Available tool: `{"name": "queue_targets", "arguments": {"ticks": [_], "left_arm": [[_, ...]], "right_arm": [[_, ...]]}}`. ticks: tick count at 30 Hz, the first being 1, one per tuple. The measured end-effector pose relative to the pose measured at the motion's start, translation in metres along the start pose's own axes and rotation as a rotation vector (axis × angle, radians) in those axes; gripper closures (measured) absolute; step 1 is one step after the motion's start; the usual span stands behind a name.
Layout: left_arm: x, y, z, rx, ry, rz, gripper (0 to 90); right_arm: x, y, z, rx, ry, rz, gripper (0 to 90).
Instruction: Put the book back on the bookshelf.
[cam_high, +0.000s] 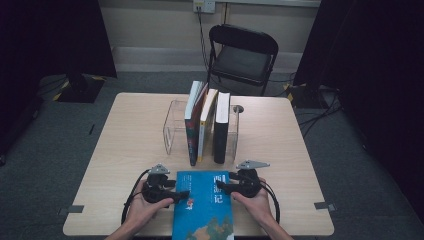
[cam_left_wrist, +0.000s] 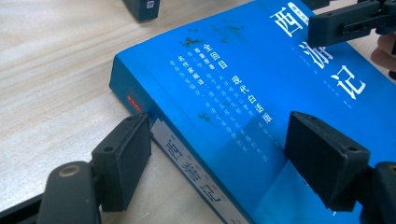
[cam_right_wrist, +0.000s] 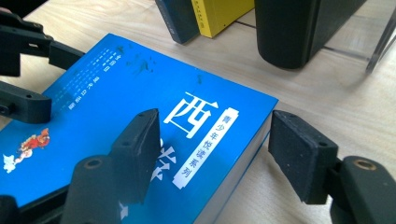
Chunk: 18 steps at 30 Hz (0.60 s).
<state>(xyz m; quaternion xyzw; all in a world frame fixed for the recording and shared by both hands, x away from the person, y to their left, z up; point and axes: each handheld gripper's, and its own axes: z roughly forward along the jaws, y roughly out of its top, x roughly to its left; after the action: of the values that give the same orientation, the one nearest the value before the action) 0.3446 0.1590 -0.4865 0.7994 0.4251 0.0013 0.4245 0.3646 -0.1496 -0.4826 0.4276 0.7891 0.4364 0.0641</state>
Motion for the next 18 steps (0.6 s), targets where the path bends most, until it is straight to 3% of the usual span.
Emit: {"name": "queue_targets", "arguments": {"ticks": [2, 6, 18], "left_arm": [[0.0013, 0.0, 0.0, 0.003, -0.003, 0.002, 22.7], [0.0041, -0.001, 0.0019, 0.003, -0.009, -0.038, 17.6], [-0.0021, 0.0005, -0.0009, 0.022, 0.002, 0.011, 20.0]], "right_arm": [[-0.0009, -0.0002, 0.0005, -0.001, 0.006, 0.006, 34.4], [-0.0025, -0.0015, 0.0023, -0.003, 0.022, 0.036, 33.5], [-0.005, -0.0053, 0.0046, -0.014, 0.045, 0.074, 28.8]]}}
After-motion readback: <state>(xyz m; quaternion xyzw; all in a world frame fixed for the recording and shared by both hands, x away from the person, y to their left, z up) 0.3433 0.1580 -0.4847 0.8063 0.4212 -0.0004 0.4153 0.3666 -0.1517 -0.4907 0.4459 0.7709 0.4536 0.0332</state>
